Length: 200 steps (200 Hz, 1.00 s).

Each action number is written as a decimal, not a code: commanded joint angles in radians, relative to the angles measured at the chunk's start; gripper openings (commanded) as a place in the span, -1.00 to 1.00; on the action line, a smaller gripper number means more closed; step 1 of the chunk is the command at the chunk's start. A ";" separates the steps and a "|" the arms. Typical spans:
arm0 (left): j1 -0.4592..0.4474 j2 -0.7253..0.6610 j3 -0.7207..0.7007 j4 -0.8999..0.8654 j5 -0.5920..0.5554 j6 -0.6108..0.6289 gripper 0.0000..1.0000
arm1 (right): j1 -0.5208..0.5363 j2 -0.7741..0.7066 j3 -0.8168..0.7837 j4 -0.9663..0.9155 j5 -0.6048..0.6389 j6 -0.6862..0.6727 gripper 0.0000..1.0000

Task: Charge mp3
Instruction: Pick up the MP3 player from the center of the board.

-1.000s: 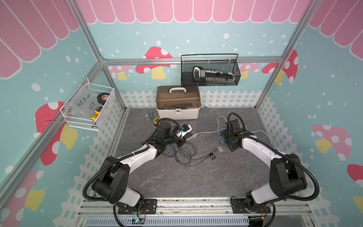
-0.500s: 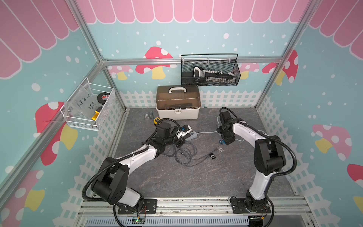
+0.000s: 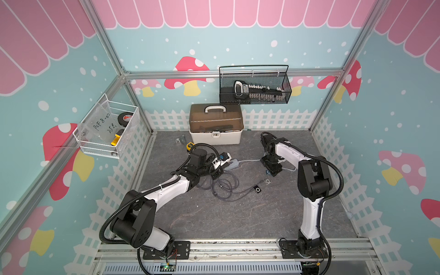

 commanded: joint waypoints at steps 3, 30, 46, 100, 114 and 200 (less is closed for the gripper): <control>0.009 -0.026 0.009 -0.019 -0.011 0.032 -1.00 | 0.000 0.032 0.015 -0.029 0.021 0.055 0.51; 0.010 -0.026 0.012 -0.025 -0.004 0.028 -1.00 | 0.000 0.047 0.030 -0.021 0.044 0.075 0.49; 0.010 -0.029 0.015 -0.034 -0.002 0.030 -1.00 | 0.000 0.053 0.031 -0.010 0.060 0.090 0.47; 0.023 -0.050 0.014 -0.070 -0.005 0.046 -1.00 | 0.000 0.081 0.039 0.017 0.065 0.105 0.24; 0.027 -0.054 0.011 -0.071 -0.006 0.046 -1.00 | 0.003 0.086 0.036 0.017 0.062 0.103 0.24; 0.027 -0.057 0.007 -0.077 -0.004 0.044 -1.00 | 0.028 0.103 0.042 0.025 0.079 0.036 -0.07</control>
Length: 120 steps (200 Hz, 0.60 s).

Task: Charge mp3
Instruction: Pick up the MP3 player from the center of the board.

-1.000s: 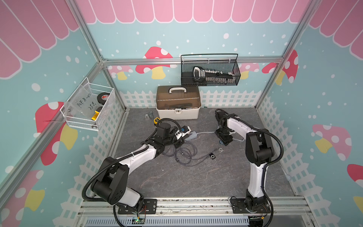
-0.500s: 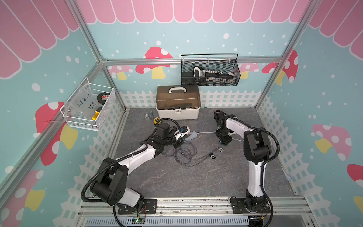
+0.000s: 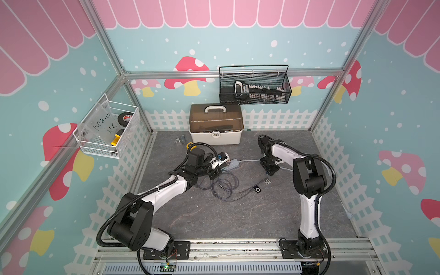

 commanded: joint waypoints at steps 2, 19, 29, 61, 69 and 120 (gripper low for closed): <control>0.007 -0.028 0.007 -0.020 -0.001 0.030 -1.00 | 0.014 0.027 0.023 -0.018 0.031 -0.024 -0.07; 0.007 -0.027 0.007 -0.022 -0.004 0.031 -1.00 | 0.015 0.023 0.009 -0.023 0.032 -0.066 -0.20; 0.007 -0.028 0.009 -0.024 -0.005 0.032 -1.00 | 0.015 0.019 -0.011 -0.019 0.024 -0.082 -0.27; 0.007 -0.027 0.011 -0.028 -0.010 0.034 -1.00 | 0.015 -0.005 -0.076 -0.004 0.016 -0.154 -0.35; 0.007 -0.028 0.010 -0.028 -0.010 0.034 -1.00 | 0.015 -0.010 -0.084 0.007 0.015 -0.194 -0.40; 0.007 -0.019 0.019 -0.024 -0.008 0.026 -1.00 | 0.027 0.010 -0.090 0.079 -0.146 -0.612 -0.71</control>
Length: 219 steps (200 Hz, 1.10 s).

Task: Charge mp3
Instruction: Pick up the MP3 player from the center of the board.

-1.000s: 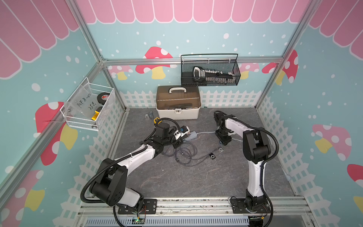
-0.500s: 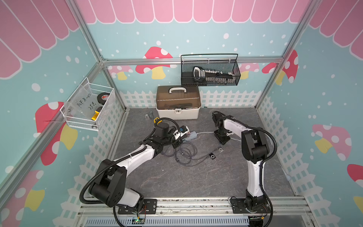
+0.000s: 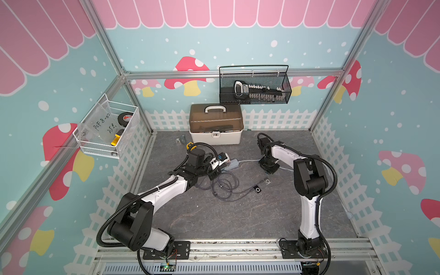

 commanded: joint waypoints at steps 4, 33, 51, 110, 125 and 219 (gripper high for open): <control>0.007 -0.018 0.020 -0.008 -0.001 0.021 -1.00 | 0.021 0.035 -0.047 0.017 -0.131 -0.282 -0.72; 0.007 -0.011 0.033 -0.002 -0.002 -0.010 -1.00 | 0.057 0.046 -0.021 -0.042 -0.153 -0.561 -0.79; 0.007 -0.008 0.038 0.006 0.001 -0.034 -1.00 | 0.097 0.025 -0.053 -0.024 -0.100 -0.672 -0.81; -0.002 -0.009 0.084 -0.050 -0.011 -0.058 -1.00 | 0.140 -0.008 -0.156 0.088 -0.235 -0.937 -0.61; -0.006 -0.015 0.092 -0.055 -0.017 -0.066 -1.00 | 0.141 -0.020 -0.173 0.097 -0.242 -1.000 -0.57; -0.047 0.007 0.148 -0.066 -0.037 -0.082 -1.00 | 0.145 -0.155 -0.389 0.330 -0.172 -0.968 -0.14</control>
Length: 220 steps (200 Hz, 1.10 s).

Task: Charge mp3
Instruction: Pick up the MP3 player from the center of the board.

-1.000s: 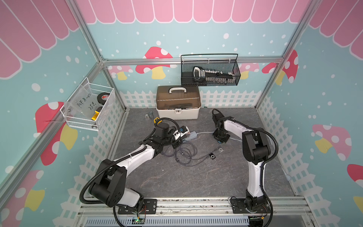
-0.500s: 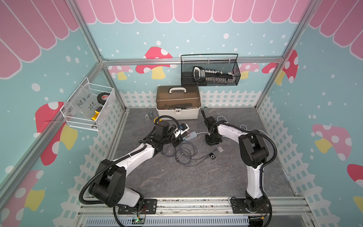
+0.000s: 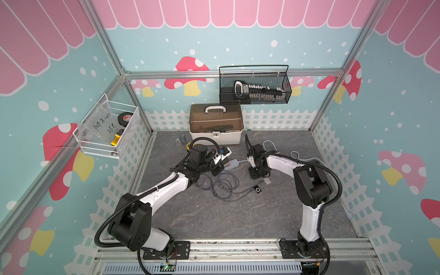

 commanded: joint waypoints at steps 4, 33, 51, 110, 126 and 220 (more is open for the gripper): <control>-0.012 0.010 0.054 -0.014 -0.004 0.010 -1.00 | 0.008 -0.004 -0.139 0.080 -0.014 0.026 -0.14; -0.016 0.027 0.086 -0.044 0.005 0.030 -1.00 | 0.011 -0.048 -0.248 0.219 0.019 0.038 -0.14; -0.018 0.031 0.095 -0.053 0.011 0.036 -1.00 | 0.014 -0.089 -0.294 0.278 0.029 0.053 -0.16; -0.025 0.015 0.092 -0.078 0.009 0.047 -1.00 | 0.019 -0.150 -0.419 0.386 0.091 0.070 -0.19; -0.024 0.011 0.088 -0.078 0.009 0.048 -1.00 | 0.018 -0.155 -0.438 0.397 0.089 0.071 -0.22; -0.028 0.012 0.088 -0.088 0.015 0.047 -1.00 | 0.018 -0.150 -0.454 0.420 0.070 0.076 -0.61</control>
